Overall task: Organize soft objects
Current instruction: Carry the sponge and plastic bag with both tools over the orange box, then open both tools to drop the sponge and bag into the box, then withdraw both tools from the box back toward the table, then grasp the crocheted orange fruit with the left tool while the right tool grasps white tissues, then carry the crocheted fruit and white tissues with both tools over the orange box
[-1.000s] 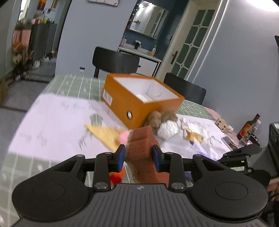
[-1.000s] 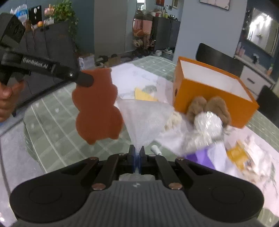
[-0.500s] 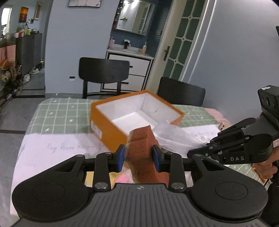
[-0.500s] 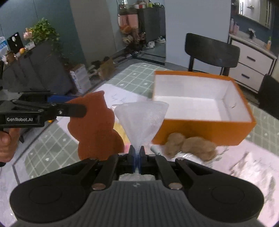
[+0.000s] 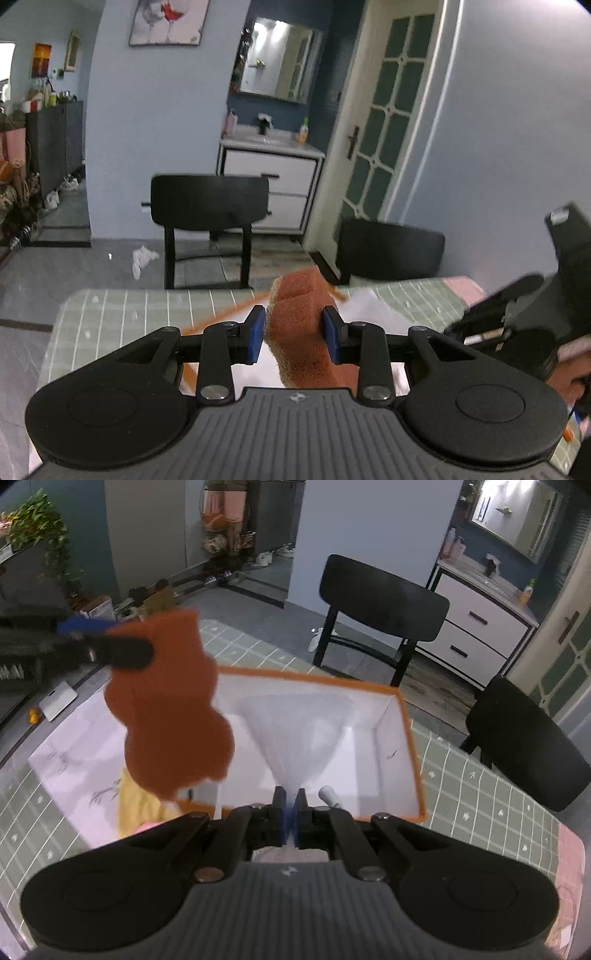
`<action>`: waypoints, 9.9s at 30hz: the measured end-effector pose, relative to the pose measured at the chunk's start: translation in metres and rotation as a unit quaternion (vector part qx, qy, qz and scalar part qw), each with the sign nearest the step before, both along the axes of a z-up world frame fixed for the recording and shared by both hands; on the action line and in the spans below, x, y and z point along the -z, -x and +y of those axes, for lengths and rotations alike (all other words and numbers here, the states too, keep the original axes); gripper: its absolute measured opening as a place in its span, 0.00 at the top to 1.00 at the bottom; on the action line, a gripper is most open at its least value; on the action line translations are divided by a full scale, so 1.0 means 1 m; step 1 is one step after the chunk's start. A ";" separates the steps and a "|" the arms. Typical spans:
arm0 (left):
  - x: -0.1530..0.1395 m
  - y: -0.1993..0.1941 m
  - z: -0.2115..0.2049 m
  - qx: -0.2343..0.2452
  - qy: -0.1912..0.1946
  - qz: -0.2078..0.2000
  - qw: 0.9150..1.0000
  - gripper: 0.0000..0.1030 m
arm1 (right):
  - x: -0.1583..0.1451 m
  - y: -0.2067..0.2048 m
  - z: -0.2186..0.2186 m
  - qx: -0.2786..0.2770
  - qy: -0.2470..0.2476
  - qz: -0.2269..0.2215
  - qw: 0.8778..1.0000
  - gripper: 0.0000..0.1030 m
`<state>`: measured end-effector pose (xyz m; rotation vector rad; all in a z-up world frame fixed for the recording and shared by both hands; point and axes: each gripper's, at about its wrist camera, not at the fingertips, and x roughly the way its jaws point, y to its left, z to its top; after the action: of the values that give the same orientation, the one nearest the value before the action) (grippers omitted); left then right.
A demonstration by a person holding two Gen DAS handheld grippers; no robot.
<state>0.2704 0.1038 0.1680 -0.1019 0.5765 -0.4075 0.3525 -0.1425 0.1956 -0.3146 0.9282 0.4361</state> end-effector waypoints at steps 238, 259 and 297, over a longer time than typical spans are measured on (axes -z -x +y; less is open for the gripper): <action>0.201 0.242 0.003 0.053 -0.164 0.101 0.980 0.53 | 0.171 0.248 -0.225 0.099 -0.012 0.123 0.987 0.82; 0.162 0.278 0.023 0.048 -0.163 0.057 0.984 0.53 | 0.135 0.317 -0.025 -0.159 -0.026 0.130 0.978 0.83; 0.073 -0.041 -0.070 0.054 -0.177 0.032 0.982 0.53 | 0.015 -0.044 -0.011 0.011 -0.027 0.006 1.000 0.80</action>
<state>0.3116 0.0335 0.0947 0.2595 0.7129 -0.4012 0.3969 -0.1534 0.1804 -0.2520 0.9283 0.4424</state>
